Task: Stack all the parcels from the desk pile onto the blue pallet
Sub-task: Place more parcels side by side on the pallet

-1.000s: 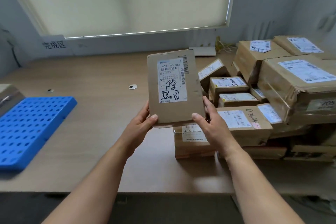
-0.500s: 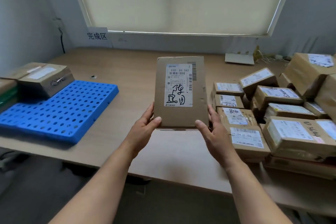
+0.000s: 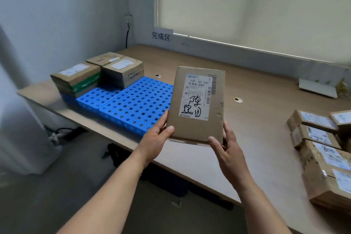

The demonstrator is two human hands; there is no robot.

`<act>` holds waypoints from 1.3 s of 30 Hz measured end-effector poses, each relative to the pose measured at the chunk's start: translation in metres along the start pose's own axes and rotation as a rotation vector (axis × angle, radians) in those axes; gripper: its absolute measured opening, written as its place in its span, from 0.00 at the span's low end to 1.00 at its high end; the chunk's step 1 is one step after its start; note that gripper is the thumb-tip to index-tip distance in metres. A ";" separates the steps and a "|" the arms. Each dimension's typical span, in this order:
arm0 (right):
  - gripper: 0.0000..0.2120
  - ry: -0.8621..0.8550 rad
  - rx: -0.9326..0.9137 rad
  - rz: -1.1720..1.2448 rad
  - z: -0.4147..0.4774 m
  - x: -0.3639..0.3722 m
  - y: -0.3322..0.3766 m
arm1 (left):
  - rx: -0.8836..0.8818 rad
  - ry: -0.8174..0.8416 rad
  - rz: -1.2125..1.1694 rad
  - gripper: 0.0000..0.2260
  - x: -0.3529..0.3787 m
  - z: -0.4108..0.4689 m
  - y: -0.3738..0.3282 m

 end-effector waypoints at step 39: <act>0.32 0.218 0.153 0.013 0.206 0.326 0.024 | -0.235 -0.249 0.143 0.24 -0.321 0.145 0.076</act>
Point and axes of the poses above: each hand's wrist, its own z-axis towards the middle knuckle, its own x-axis out of the palm, y = z × x, the point moved 4 cm from there along z, towards the middle knuckle, and after that the axes turned 1 degree about y, right-handed, at the moved point
